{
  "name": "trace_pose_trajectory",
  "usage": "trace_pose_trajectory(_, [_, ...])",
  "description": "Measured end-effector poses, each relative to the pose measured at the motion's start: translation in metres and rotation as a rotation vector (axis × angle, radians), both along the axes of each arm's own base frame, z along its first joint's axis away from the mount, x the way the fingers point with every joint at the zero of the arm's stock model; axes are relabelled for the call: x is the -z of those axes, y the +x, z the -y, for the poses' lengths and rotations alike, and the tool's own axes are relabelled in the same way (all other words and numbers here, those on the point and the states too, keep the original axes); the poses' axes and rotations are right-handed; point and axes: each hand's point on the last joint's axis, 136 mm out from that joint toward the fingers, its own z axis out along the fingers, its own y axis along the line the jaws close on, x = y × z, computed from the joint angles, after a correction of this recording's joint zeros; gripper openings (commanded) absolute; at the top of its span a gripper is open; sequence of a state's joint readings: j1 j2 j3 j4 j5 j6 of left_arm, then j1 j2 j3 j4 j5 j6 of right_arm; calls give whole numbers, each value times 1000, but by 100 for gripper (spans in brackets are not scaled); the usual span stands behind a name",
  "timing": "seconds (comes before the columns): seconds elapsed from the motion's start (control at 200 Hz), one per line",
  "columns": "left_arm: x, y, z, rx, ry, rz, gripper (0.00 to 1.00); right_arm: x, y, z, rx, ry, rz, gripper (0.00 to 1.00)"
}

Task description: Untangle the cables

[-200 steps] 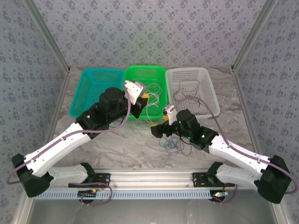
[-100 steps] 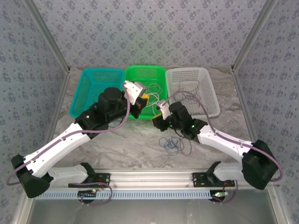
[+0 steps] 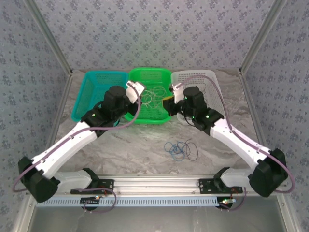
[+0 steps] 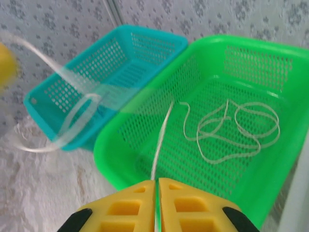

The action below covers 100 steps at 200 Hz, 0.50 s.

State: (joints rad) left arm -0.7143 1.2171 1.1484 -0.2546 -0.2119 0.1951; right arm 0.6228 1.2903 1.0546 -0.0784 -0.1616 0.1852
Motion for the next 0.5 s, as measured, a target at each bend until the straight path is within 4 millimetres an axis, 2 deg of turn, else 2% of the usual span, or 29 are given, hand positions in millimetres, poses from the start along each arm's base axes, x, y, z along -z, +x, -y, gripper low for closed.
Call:
trace_pose_trajectory(0.065, [18,20,-3,-39,31,-22,0,2,14,-9,-2,-1,-12,10])
trace_pose_trajectory(0.15, [48,44,-9,-87,71,-71,0,17,28,-19,-3,-11,-56,7])
trace_pose_trajectory(0.225, [73,61,-15,-123,94,-116,0,26,36,-26,-7,-13,-92,7])
trace_pose_trajectory(0.295, [86,69,-19,-144,86,-151,0,24,40,-31,-13,-10,-100,10])
trace_pose_trajectory(0.355, [88,72,-22,-147,60,-170,0,16,41,-34,-19,-3,-90,13])
trace_pose_trajectory(0.4, [83,71,-20,-141,29,-166,0,9,42,-35,-20,2,-78,15])
trace_pose_trajectory(0.5, [55,65,-10,-97,-55,-137,0,10,41,-35,-22,2,-79,19])
